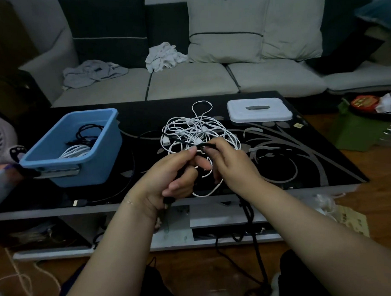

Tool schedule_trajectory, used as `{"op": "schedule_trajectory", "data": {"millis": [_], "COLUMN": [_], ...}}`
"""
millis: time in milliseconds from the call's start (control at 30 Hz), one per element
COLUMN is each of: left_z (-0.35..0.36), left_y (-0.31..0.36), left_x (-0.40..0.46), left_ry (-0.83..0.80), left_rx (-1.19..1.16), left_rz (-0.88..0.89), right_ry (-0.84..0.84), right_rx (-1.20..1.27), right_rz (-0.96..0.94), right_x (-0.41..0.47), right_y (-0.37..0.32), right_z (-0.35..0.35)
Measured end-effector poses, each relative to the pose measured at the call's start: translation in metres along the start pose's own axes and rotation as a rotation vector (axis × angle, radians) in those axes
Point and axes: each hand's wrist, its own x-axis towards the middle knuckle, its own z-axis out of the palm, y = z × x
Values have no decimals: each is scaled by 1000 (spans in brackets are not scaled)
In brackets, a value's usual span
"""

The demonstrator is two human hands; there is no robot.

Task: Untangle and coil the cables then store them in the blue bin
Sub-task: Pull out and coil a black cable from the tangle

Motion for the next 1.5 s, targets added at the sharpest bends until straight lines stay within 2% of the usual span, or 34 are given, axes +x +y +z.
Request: {"op": "schedule_trajectory", "data": {"millis": [67,134,200,267,367,434,501,634,835,968,1102,1235,1336,1503], "left_z": [-3,-16,-25,-29,-27,-23,-14,7,13,15,17,16,14,20], "left_y": [-1,0,1,-2,-10,-13,-14,-14,-17,-18,-20,-20,-25,-33], "left_x": [-6,-7,-6,-5,-1,0,0,0,9,14,16,15,14,12], "left_ry": [-35,-205,-328,-309,-344,-351,-259,112,385,596,689,782,778,720], "left_rx": [-196,-459,-667,-716,-722,-696,-648,-424,-268,-87,117,449,814,1511], "left_rz": [56,112,129,141,185,194,199,251,321,375,398,419,345,110], "right_ry": [-40,-58,-15,-19,-196,-301,-338,-469,-481,-523,-624,-633,-609,-464], "right_rx": [120,301,316,134,-227,-311,-269,-136,153,148,258,59,-97,-361], "right_rz": [70,165,163,112,133,122,102,114,208,304,378,282,200,8], "right_x": [-3,-9,-15,-22,-38,-47,-53,-56,-53,-53,-53,-56,-56,-56], "right_y": [-2,-2,-1,-3,-12,-19,-22,-25,-25,-23,-24,-17,-18,-20], "right_z": [0,1,5,7,11,12,10,17,36,43,40,39,34,19]}}
